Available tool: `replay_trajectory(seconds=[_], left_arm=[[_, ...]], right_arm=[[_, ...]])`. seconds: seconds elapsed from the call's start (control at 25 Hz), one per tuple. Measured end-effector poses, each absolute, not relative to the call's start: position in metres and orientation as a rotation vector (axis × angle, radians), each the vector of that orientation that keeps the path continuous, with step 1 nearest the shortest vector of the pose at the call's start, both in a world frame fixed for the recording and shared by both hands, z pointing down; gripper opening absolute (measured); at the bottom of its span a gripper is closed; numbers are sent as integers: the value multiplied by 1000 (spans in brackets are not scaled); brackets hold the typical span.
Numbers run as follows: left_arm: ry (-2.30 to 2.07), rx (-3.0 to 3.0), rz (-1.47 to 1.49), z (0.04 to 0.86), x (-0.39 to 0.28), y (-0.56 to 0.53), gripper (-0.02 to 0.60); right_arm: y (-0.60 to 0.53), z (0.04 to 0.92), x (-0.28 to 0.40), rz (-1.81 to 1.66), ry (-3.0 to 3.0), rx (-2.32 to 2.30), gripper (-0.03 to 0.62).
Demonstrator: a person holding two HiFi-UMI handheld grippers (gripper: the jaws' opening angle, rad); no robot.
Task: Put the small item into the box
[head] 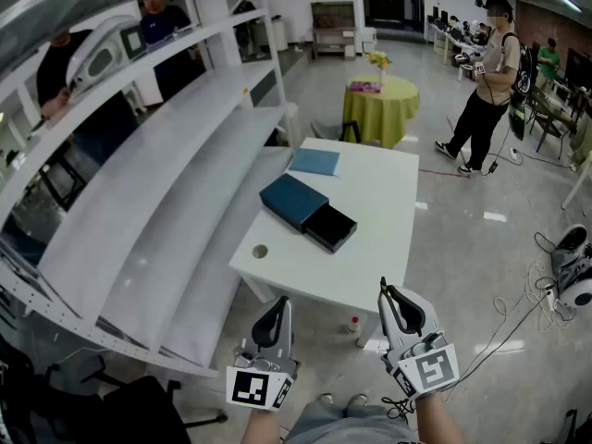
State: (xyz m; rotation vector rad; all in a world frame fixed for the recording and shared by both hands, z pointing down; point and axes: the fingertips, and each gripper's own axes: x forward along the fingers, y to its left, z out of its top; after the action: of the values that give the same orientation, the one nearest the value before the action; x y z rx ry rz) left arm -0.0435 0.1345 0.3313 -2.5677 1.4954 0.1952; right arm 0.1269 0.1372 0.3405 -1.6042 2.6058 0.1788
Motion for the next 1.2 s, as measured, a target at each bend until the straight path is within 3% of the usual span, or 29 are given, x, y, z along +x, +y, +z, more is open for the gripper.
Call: replay_trajectory(seconds=[1.2], left_arm=[[1546, -2530, 187, 336, -14, 122, 15]], right_arm=[[116, 352, 157, 127, 2627, -1530, 44]])
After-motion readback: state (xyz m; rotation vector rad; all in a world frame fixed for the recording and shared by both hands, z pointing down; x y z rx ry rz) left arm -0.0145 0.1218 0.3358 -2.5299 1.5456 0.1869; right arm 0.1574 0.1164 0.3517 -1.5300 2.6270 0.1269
